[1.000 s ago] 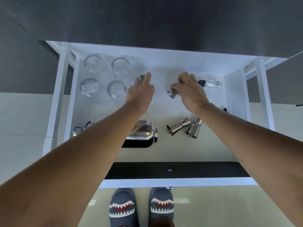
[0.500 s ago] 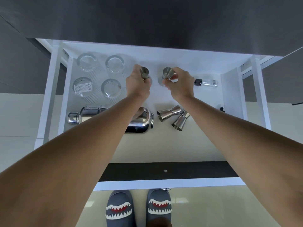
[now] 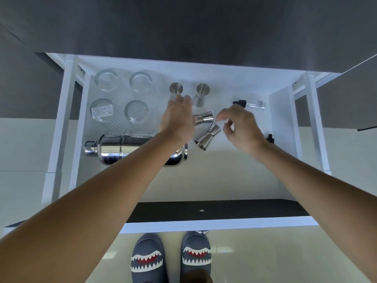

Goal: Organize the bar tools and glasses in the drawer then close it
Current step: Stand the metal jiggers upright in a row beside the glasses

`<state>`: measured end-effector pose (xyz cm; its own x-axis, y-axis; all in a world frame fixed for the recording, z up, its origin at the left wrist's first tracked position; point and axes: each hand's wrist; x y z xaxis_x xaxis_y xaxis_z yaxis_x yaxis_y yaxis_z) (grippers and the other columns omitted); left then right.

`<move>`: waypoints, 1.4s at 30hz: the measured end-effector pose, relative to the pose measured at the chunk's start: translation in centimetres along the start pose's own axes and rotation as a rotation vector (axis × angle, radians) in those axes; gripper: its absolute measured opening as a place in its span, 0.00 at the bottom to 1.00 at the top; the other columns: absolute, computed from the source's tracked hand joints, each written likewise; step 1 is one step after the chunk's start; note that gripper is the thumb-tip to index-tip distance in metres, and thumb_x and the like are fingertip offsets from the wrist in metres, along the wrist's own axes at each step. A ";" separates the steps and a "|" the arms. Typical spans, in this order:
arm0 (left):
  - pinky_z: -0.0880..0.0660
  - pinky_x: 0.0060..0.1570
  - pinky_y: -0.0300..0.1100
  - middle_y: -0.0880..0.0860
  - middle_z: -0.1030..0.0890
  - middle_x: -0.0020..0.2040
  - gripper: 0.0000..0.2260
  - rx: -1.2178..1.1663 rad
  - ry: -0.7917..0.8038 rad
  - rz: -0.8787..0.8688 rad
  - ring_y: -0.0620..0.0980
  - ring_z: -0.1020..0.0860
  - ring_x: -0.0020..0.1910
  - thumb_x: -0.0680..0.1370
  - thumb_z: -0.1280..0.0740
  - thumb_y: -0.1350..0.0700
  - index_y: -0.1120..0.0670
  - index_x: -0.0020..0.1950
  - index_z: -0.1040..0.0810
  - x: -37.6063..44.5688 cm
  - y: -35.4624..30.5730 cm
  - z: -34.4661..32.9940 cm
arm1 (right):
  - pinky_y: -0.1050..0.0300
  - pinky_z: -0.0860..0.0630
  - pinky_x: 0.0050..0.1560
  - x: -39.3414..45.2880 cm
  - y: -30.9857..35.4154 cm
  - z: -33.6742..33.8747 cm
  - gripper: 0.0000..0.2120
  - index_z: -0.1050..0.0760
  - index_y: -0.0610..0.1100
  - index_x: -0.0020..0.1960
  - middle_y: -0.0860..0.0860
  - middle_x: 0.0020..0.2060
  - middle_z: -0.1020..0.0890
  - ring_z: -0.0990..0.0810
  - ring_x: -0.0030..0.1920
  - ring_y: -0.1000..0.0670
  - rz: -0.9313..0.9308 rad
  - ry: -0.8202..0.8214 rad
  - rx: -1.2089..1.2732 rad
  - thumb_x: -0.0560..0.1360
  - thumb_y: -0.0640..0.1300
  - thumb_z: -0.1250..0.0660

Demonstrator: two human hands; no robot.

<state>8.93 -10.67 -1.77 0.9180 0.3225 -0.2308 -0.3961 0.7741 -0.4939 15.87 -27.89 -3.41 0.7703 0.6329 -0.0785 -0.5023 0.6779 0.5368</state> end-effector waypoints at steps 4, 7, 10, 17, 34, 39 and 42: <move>0.26 0.51 0.50 0.57 0.23 0.60 0.16 0.198 0.181 -0.108 0.59 0.27 0.61 0.79 0.37 0.61 0.56 0.67 0.30 0.6 -0.5 -1.4 | 0.52 0.24 0.51 -2.1 -0.2 -1.2 0.25 0.25 0.53 0.64 0.43 0.55 0.27 0.24 0.51 0.46 0.051 0.232 -0.132 0.71 0.34 0.31; 0.32 0.43 0.46 0.57 0.21 0.54 0.10 0.292 0.149 -0.081 0.59 0.24 0.55 0.78 0.35 0.60 0.57 0.59 0.26 0.6 -0.1 -1.7 | 0.51 0.25 0.55 -2.1 -0.1 -2.1 0.21 0.23 0.52 0.62 0.43 0.62 0.29 0.28 0.56 0.43 0.058 0.179 -0.204 0.71 0.38 0.28; 0.33 0.42 0.45 0.57 0.22 0.54 0.10 0.299 0.185 -0.069 0.59 0.24 0.55 0.76 0.34 0.61 0.57 0.56 0.24 0.2 0.2 -1.6 | 0.53 0.31 0.60 -2.0 -0.5 -2.5 0.16 0.22 0.47 0.59 0.44 0.63 0.28 0.29 0.57 0.42 0.031 0.207 -0.199 0.72 0.40 0.28; 0.22 0.51 0.49 0.55 0.17 0.48 0.11 -0.127 0.133 0.193 0.57 0.21 0.52 0.71 0.30 0.58 0.52 0.52 0.19 -0.1 0.9 -0.2 | 0.67 0.28 0.42 -2.3 0.2 -1.3 0.09 0.21 0.41 0.48 0.47 0.41 0.16 0.21 0.39 0.49 -0.225 0.023 0.212 0.70 0.42 0.26; 0.29 0.41 0.42 0.58 0.19 0.42 0.09 -0.284 -0.099 0.293 0.55 0.24 0.43 0.70 0.25 0.61 0.63 0.47 0.20 0.6 2.7 -0.5 | 0.55 0.27 0.42 3.0 4.8 -4.5 0.11 0.24 0.38 0.50 0.41 0.44 0.20 0.23 0.45 0.42 -0.211 -0.079 0.098 0.69 0.40 0.30; 0.33 0.39 0.40 0.60 0.17 0.44 0.07 -0.295 -0.135 0.335 0.52 0.27 0.40 0.70 0.27 0.62 0.61 0.45 0.20 0.5 2.7 -0.7 | 0.61 0.34 0.40 3.0 4.6 -4.4 0.12 0.24 0.39 0.51 0.41 0.44 0.21 0.23 0.44 0.43 -0.234 -0.076 0.117 0.69 0.40 0.29; 0.34 0.40 0.39 0.59 0.17 0.46 0.09 -0.258 -0.117 0.327 0.52 0.27 0.42 0.70 0.26 0.60 0.61 0.48 0.20 0.3 2.6 -0.7 | 0.60 0.34 0.41 2.8 4.5 -3.9 0.11 0.24 0.39 0.51 0.41 0.45 0.21 0.24 0.44 0.43 -0.245 -0.073 0.129 0.69 0.39 0.29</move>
<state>8.19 -8.91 -3.68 0.7334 0.5992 -0.3209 -0.6449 0.4639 -0.6074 14.22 -21.64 -4.51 0.8912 0.4241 -0.1608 -0.2469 0.7510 0.6124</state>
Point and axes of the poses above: each hand's wrist, its own x-axis towards the middle knuckle, its own z-axis out of the back of the hand, y = z × x
